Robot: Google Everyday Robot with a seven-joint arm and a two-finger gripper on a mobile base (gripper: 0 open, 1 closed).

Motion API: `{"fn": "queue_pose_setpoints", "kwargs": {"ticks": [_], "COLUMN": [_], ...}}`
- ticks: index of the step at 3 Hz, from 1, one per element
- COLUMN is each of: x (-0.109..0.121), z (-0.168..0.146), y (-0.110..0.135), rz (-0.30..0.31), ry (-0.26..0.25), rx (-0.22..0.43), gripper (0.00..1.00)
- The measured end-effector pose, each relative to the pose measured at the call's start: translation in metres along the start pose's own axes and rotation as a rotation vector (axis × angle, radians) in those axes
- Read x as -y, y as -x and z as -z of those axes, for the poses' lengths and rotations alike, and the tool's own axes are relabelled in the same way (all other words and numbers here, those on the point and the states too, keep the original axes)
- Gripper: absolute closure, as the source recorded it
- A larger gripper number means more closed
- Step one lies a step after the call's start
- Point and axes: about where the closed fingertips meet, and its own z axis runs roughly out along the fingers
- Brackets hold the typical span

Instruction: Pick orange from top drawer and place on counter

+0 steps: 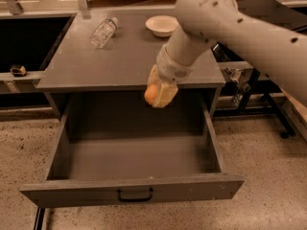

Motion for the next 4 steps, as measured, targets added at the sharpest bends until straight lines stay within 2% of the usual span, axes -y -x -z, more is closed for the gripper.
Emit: {"fn": "queue_pose_setpoints", "kwargs": {"ticks": [1, 2, 3, 4], "x": [0.039, 0.079, 0.110, 0.136], "z": [0.041, 0.065, 0.062, 0.025], "y": [0.021, 0.036, 0.041, 0.051], "rz": [-0.022, -0.098, -0.205, -0.288], "ry": [-0.009, -0.052, -0.117, -0.133], "rx": [-0.043, -0.024, 0.015, 0.073], "gripper": [1.00, 1.00, 1.00, 1.00]}}
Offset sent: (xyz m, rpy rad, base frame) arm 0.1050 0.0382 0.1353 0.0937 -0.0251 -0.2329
